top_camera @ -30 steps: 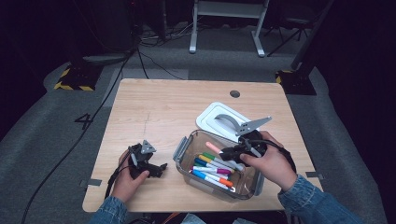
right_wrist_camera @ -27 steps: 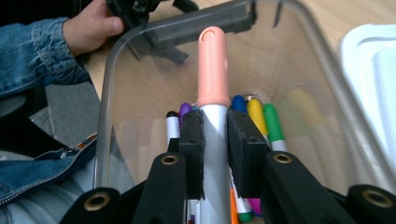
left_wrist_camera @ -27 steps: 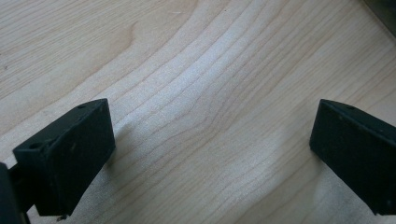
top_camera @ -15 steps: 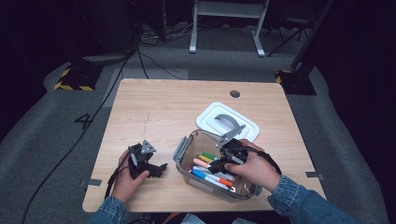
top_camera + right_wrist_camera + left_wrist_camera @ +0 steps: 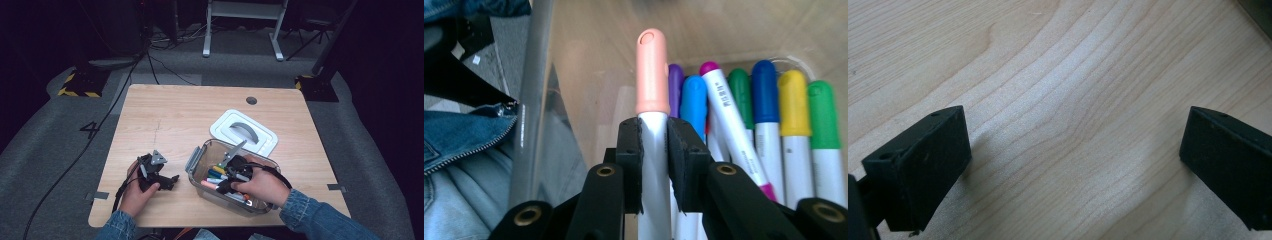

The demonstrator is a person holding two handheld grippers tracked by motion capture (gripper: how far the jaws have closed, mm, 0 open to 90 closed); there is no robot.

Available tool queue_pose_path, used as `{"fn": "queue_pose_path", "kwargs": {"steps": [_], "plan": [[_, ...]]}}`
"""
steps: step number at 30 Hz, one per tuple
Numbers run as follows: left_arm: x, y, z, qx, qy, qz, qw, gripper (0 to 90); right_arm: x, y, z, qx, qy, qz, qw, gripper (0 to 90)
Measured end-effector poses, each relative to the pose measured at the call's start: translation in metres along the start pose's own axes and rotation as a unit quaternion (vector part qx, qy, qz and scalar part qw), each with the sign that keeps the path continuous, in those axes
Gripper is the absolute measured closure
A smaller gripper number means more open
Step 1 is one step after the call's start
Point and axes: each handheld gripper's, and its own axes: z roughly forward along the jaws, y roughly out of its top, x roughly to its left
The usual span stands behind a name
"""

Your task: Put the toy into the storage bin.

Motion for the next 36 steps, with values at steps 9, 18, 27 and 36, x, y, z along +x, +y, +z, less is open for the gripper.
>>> {"fn": "queue_pose_path", "kwargs": {"steps": [9,18,27,36], "plan": [[0.000,0.000,0.000,0.000,0.000,0.000,1.0000,0.4,-0.002,0.000,0.019,0.021,0.002,-0.004,0.9998,77.2],[0.000,0.000,0.000,0.000,0.000,-0.001,1.0000,0.4,-0.005,-0.003,0.027,0.024,-0.014,0.007,0.9996,66.0],[0.000,0.000,0.000,0.000,0.000,0.000,1.0000,0.4,-0.008,0.001,0.011,-0.049,-0.048,0.014,0.9975,58.5],[0.000,0.000,0.000,0.000,-0.001,-0.001,1.0000,0.4,-0.009,0.008,-0.014,-0.087,-0.065,0.005,0.9940,58.2]]}}
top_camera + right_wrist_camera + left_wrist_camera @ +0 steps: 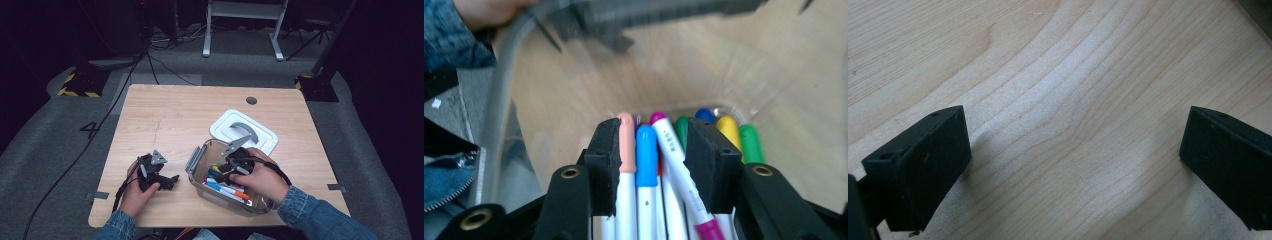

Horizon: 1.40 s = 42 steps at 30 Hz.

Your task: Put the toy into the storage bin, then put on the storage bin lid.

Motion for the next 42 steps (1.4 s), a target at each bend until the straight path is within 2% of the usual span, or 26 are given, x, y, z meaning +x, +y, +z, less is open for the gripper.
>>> {"fn": "queue_pose_path", "kwargs": {"steps": [6,11,17,24,29,32,35,38,42], "plan": [[0.000,-0.001,0.000,-0.001,0.001,-0.001,1.0000,0.4,-0.010,0.006,-0.027,-0.028,-0.015,0.010,0.9994,57.1],[0.000,0.000,0.000,0.000,0.002,0.000,1.0000,0.4,-0.019,0.004,-0.054,-0.061,-0.036,0.023,0.9972,54.9],[0.001,0.000,0.000,0.000,0.002,0.001,1.0000,0.4,-0.036,-0.001,-0.086,-0.100,-0.072,0.042,0.9914,53.4],[0.000,0.000,0.000,-0.001,0.003,-0.001,1.0000,0.4,-0.066,-0.010,-0.107,-0.127,-0.108,0.070,0.9835,50.9],[0.000,0.000,0.000,0.001,0.004,-0.001,1.0000,0.4,-0.097,-0.018,-0.109,-0.131,-0.131,0.088,0.9788,49.5],[0.000,0.000,0.000,0.001,0.004,-0.001,1.0000,0.4,-0.116,-0.022,-0.105,-0.128,-0.145,0.106,0.9754,47.6],[0.000,0.000,0.000,0.000,0.005,-0.002,1.0000,0.4,-0.134,-0.028,-0.097,-0.124,-0.156,0.113,0.9733,46.7],[0.000,0.000,0.000,0.001,0.004,-0.002,1.0000,0.4,-0.152,-0.032,-0.087,-0.106,-0.159,0.113,0.9750,45.6],[0.000,0.000,0.000,0.001,0.004,-0.003,1.0000,0.4,-0.174,-0.039,-0.074,-0.097,-0.170,0.122,0.9730,45.6]]}}
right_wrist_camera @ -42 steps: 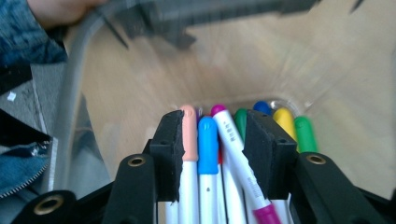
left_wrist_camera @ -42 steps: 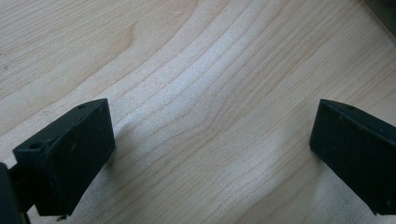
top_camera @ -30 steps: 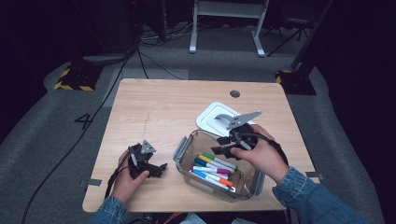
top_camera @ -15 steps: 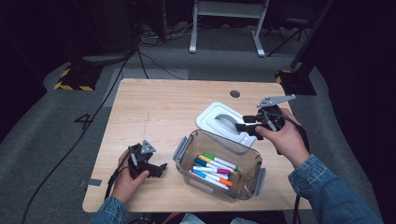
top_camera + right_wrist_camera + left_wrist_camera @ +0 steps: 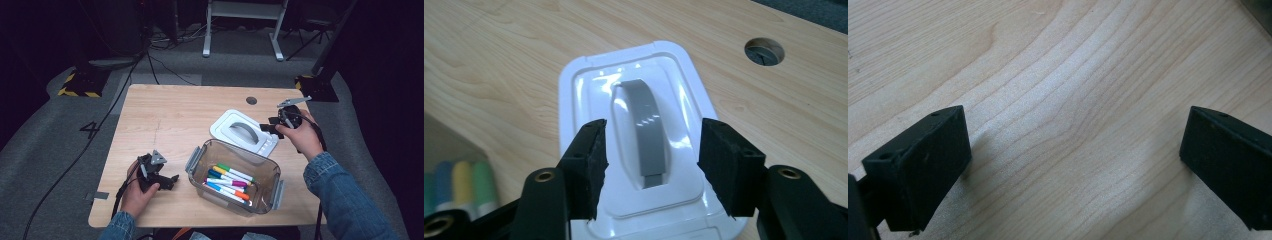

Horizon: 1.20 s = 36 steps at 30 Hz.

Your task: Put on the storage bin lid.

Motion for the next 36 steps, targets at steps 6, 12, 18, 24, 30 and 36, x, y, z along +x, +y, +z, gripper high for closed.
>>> {"fn": "queue_pose_path", "kwargs": {"steps": [6,12,18,24,30,36], "plan": [[0.000,0.000,0.000,0.000,0.000,0.000,1.0000,0.4,-0.010,-0.009,0.021,0.011,0.000,0.005,0.9999,45.5],[0.000,0.000,0.000,-0.001,0.002,0.001,1.0000,0.4,-0.015,-0.016,0.044,0.020,0.014,0.003,0.9997,45.4],[0.000,0.000,0.000,-0.001,0.002,0.001,1.0000,0.4,-0.014,-0.018,0.063,0.031,0.027,-0.018,0.9990,45.5],[0.000,0.000,0.000,-0.001,0.001,0.000,1.0000,0.3,-0.017,-0.021,0.074,0.043,0.020,-0.032,0.9984,49.2],[0.000,0.000,0.000,0.000,0.000,0.000,1.0000,0.4,-0.018,-0.020,0.081,0.029,0.040,-0.032,0.9982,50.5],[0.000,0.000,0.000,0.000,0.001,0.000,1.0000,0.3,-0.009,-0.019,0.088,0.038,0.054,-0.051,0.9965,52.9]]}}
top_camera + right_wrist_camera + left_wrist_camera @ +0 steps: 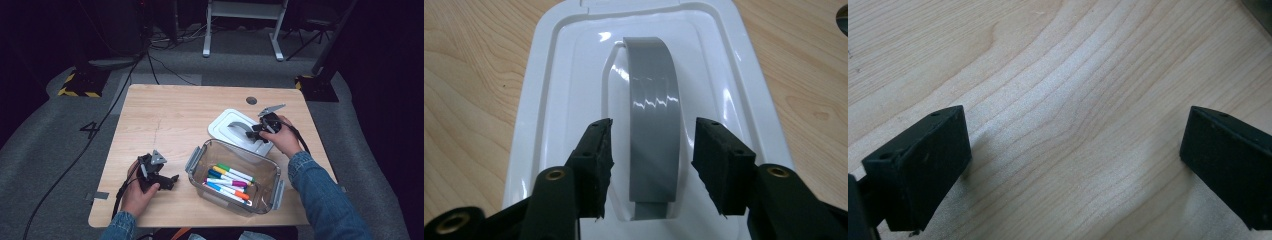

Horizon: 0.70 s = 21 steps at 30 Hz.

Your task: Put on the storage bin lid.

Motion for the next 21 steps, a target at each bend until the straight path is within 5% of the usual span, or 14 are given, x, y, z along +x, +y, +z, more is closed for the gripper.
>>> {"fn": "queue_pose_path", "kwargs": {"steps": [4,10,21], "plan": [[0.000,0.000,0.000,0.000,0.000,0.000,1.0000,0.4,0.002,0.000,0.008,0.019,-0.006,-0.011,0.9997,64.1],[0.000,0.000,0.000,0.000,0.000,0.000,1.0000,0.3,0.001,0.000,0.009,0.019,-0.013,-0.011,0.9997,67.5],[0.000,0.000,0.000,0.000,0.000,0.000,1.0000,0.3,0.008,0.009,-0.020,-0.013,-0.029,-0.020,0.9993,67.7]]}}
